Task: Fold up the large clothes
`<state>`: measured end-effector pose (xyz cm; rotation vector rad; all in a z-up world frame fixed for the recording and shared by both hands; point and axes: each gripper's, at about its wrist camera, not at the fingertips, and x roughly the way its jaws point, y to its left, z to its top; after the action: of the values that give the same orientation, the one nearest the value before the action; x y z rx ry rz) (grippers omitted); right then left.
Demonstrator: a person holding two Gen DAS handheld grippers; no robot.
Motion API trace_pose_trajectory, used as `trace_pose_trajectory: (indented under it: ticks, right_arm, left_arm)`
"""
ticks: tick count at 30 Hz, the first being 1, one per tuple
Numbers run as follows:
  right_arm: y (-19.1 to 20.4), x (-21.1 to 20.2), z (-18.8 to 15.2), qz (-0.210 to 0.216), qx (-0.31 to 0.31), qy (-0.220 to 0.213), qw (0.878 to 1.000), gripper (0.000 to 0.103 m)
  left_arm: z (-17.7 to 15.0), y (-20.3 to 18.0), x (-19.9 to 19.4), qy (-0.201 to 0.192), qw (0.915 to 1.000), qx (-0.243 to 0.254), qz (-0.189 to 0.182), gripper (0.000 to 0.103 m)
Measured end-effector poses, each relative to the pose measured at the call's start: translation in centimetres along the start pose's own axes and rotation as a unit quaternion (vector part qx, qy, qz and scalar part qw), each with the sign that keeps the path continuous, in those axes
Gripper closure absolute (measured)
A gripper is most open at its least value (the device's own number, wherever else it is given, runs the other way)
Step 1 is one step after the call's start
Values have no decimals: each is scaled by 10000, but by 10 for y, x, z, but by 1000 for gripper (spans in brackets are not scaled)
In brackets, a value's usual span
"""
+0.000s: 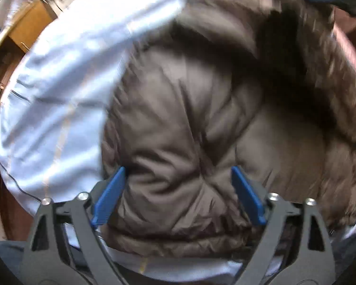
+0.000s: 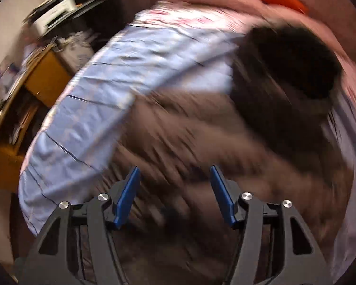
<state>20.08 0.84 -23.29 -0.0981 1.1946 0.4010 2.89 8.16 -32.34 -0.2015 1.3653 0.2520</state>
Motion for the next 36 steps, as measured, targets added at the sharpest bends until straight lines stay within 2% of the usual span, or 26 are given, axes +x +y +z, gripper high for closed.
trace_pose_trajectory:
  ticks: [1, 3, 5, 8, 9, 11, 12, 13, 14, 16, 17, 18, 20, 21, 22, 24, 25, 26, 27, 29, 30, 31, 32, 33, 34, 36]
  right_arm:
    - [-19, 17, -15, -29, 234, 295, 9993, 42]
    - [-39, 42, -32, 230, 596, 471, 9968, 42]
    - [-55, 34, -41, 565, 848, 96, 9947, 44]
    - [-85, -26, -56, 1205, 1484, -663, 9793, 42]
    - [-93, -44, -63, 1213, 1544, -799, 9773, 39]
    - [-109, -85, -90, 707, 1561, -916, 9809, 23]
    - [-114, -94, -101, 487, 1564, -872, 9826, 22]
    - [-123, -100, -123, 78, 1603, -677, 9847, 21]
    - [-133, -100, -146, -262, 1726, -465, 9835, 21]
    - [-147, -85, -190, -689, 2058, 40, 9762, 21]
    - [-153, -69, -213, -848, 2158, 458, 9717, 21]
    - [-159, -52, -233, -1006, 2229, 871, 9657, 21]
    - [-167, -26, -261, -1284, 2307, 1376, 9546, 22]
    - [-176, -15, -276, -1197, 2449, 1506, 9503, 22]
    - [-180, -17, -279, -1088, 2575, 1465, 9489, 21]
    - [-186, -39, -278, -1007, 2763, 1068, 9498, 25]
    - [-189, -60, -277, -1102, 2797, 568, 9521, 25]
    - [-191, -73, -277, -1271, 2790, 288, 9514, 25]
    - [-193, -79, -277, -1438, 2789, 236, 9492, 25]
    - [-204, -62, -286, -1296, 2936, 700, 9445, 24]
    - [-210, -39, -297, -1170, 3052, 1192, 9375, 24]
    - [-211, -27, -300, -1134, 3041, 1398, 9355, 22]
    - [-210, -23, -302, -1149, 3000, 1459, 9357, 21]
    - [-208, -27, -298, -1240, 2962, 1454, 9358, 21]
    - [-207, -38, -291, -1131, 2976, 1353, 9382, 21]
    - [-201, -63, -270, -673, 3086, 783, 9456, 21]
  left_arm:
    - [-5, -8, 5, 91, 9999, 102, 96, 14]
    - [-6, -20, 7, 70, 9993, 257, 272, 14]
    - [-7, -29, -7, -183, 9994, 152, 253, 14]
    - [-11, -31, -46, -787, 9968, 149, -20, 12]
    - [-15, -37, -65, -1120, 9933, 220, -166, 9]
    - [-25, -52, -93, -1617, 9851, 434, -391, 5]
    - [-27, -56, -98, -1722, 9824, 538, -488, 5]
    - [-31, -62, -103, -1799, 9794, 692, -601, 5]
    - [-26, -52, -99, -1807, 9778, 827, -659, 5]
    - [-32, -58, -96, -1679, 9758, 1280, -574, 5]
    - [-38, -73, -89, -1552, 9752, 1531, -383, 5]
    - [-41, -59, -82, -1462, 9751, 1646, -263, 5]
    - [-46, -61, -67, -1100, 9770, 1823, -90, 5]
    - [-46, -60, -55, -938, 9784, 1841, -59, 5]
    - [-47, -63, -44, -661, 9808, 1837, -31, 5]
    - [-48, -56, -34, -374, 9848, 1697, -85, 7]
    - [-48, -55, -36, -384, 9860, 1618, -137, 8]
    - [-46, -56, -40, -472, 9866, 1549, -190, 7]
    - [-46, -56, -42, -534, 9866, 1535, -140, 6]
    - [-45, -57, -34, -397, 9873, 1536, 116, 6]
    - [-45, -57, -22, -149, 9879, 1534, 148, 6]
    - [-46, -57, -13, 74, 9882, 1519, 171, 5]
    - [-48, -56, -7, 183, 9882, 1507, 199, 5]
    - [-48, -56, -10, 151, 9884, 1499, 193, 5]
    - [-48, -55, -16, 86, 9889, 1478, 159, 6]
    - [-41, -55, -41, -199, 9895, 1429, -64, 6]
